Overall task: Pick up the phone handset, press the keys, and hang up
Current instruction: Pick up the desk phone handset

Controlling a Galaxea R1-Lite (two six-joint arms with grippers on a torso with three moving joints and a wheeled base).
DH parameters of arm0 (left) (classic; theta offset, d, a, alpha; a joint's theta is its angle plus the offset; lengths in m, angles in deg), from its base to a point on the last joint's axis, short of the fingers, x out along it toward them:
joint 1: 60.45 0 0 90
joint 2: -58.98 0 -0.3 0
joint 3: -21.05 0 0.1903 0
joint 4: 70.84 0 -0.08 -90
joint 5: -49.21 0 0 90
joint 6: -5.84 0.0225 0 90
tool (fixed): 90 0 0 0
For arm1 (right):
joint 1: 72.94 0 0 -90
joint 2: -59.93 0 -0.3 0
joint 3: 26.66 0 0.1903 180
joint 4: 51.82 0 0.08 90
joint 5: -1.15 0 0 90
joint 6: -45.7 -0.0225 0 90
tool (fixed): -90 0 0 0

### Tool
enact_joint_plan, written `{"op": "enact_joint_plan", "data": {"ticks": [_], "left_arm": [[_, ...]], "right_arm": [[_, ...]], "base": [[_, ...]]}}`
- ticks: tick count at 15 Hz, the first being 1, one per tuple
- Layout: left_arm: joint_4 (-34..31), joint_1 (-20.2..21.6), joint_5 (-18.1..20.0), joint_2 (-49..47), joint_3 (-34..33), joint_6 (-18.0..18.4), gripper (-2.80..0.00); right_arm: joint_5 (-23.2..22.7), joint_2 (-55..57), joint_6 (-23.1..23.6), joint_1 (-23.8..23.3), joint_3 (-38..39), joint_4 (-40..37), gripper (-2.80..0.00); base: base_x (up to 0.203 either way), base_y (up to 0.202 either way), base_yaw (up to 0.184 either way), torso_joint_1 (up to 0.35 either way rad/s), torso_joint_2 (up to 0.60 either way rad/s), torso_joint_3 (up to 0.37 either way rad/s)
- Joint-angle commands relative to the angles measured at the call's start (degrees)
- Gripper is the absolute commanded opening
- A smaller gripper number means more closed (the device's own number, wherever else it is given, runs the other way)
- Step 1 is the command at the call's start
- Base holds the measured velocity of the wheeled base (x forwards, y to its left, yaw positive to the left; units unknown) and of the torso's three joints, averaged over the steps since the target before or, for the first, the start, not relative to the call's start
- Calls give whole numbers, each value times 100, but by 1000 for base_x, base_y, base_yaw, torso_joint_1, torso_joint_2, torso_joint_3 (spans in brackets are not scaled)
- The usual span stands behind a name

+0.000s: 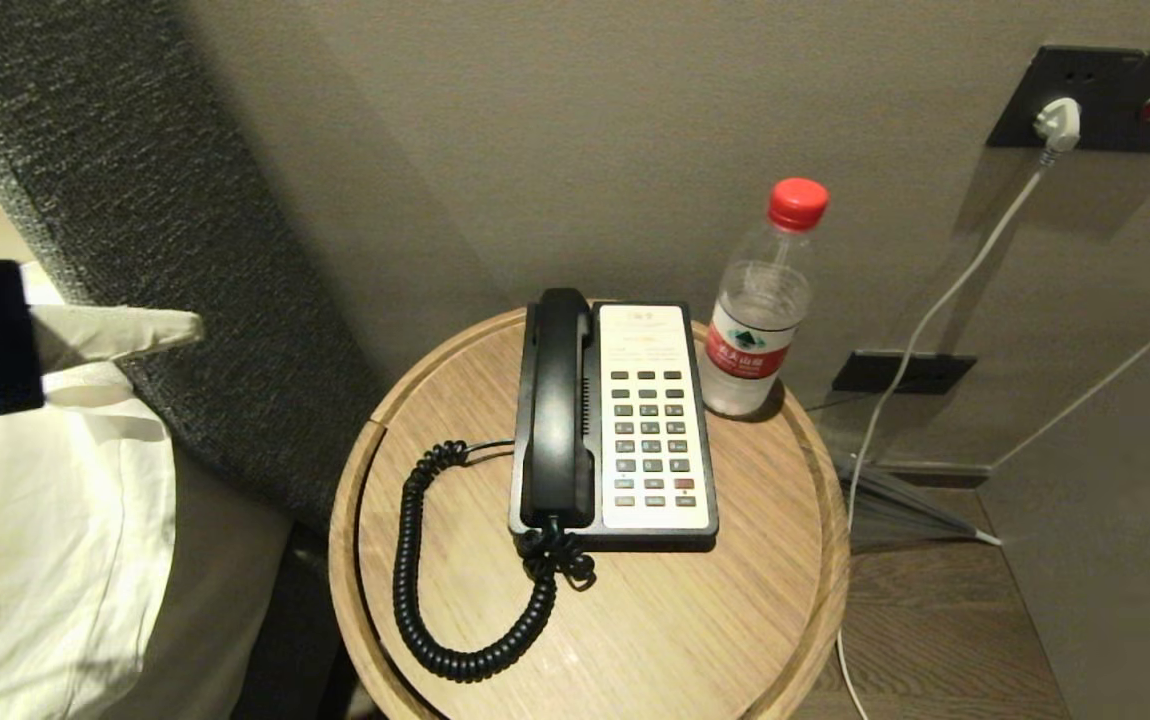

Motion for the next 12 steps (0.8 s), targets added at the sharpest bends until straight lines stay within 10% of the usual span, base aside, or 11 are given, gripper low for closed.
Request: {"op": "enact_joint_plan", "data": {"ticks": [1, 5, 11, 12], "left_arm": [[-12, -251, -106, -620, 332, -25, -280], [-157, -1218, -623, -1489, 1007, -41, -280], [-317, -1350, -725, -1594, 1138, -111, -280], [-468, -1581, -800, -1816, 1427, -214, 0]], "right_arm": [[2, -63, 4, 1, 1, -5, -280], [-7, -63, 4, 1, 1, -5, -280], [0, -63, 4, 1, 1, -5, -280], [-7, -63, 4, 1, 1, -5, -280]], "base": [[0, 0, 0, 0, 0, 0], [0, 0, 0, 0, 0, 0], [0, 0, 0, 0, 0, 0], [0, 0, 0, 0, 0, 0]]}}
